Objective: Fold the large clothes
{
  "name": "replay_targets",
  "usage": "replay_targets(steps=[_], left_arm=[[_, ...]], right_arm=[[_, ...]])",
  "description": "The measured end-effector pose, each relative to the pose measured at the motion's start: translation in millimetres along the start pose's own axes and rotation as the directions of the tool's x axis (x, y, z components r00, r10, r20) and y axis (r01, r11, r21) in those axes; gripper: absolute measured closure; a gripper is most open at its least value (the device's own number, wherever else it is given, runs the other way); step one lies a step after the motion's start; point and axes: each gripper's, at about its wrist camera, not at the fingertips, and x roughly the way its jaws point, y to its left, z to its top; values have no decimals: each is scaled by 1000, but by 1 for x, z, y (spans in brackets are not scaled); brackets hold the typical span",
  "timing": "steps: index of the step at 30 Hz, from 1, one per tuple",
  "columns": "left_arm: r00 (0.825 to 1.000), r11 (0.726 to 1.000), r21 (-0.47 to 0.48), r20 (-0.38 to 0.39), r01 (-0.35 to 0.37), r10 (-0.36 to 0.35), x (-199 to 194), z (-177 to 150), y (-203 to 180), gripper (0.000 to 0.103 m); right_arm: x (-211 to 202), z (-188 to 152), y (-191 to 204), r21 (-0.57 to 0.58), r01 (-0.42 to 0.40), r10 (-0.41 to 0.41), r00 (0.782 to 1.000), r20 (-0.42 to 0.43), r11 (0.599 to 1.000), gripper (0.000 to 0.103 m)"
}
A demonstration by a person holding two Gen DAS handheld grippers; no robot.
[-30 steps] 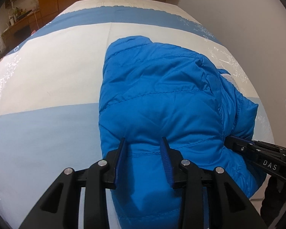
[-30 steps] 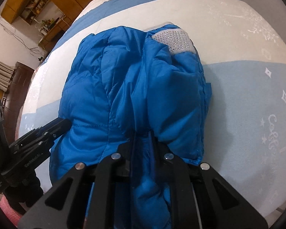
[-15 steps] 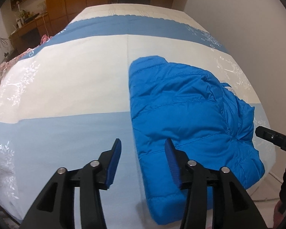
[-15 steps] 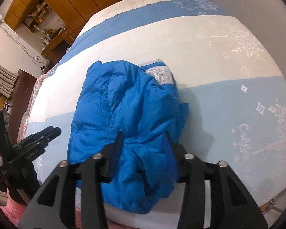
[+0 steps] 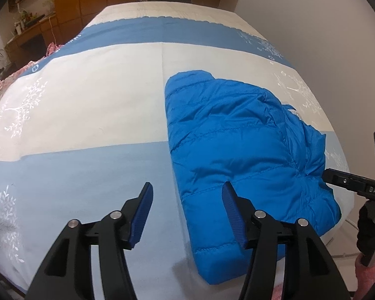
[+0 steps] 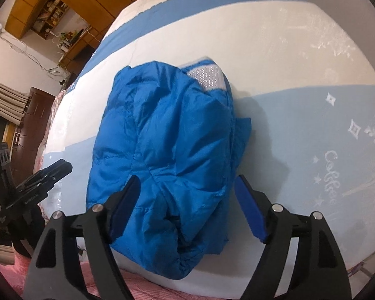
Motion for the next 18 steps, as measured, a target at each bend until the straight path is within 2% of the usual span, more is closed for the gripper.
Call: replay_targets(steps=[6, 9, 13, 16, 18], left_arm=[[999, 1000, -13, -40, 2, -2, 16, -2, 4, 43], [997, 999, -25, -67, 32, -33, 24, -3, 7, 42], [986, 991, -67, -112, 115, -122, 37, -6, 14, 39], [970, 976, -115, -140, 186, -201, 47, -9, 21, 37], [952, 956, -159, -146, 245, -268, 54, -10, 27, 35]], right_arm=[[14, -2, -5, 6, 8, -7, 999, -46, 1000, 22], [20, -2, -9, 21, -13, 14, 998, -61, 1000, 21], [25, -2, -16, 48, -53, 57, 995, -82, 997, 20], [30, -3, -21, 62, -75, 81, 992, -96, 995, 19], [32, -4, -23, 63, -83, 89, 991, -101, 995, 19]])
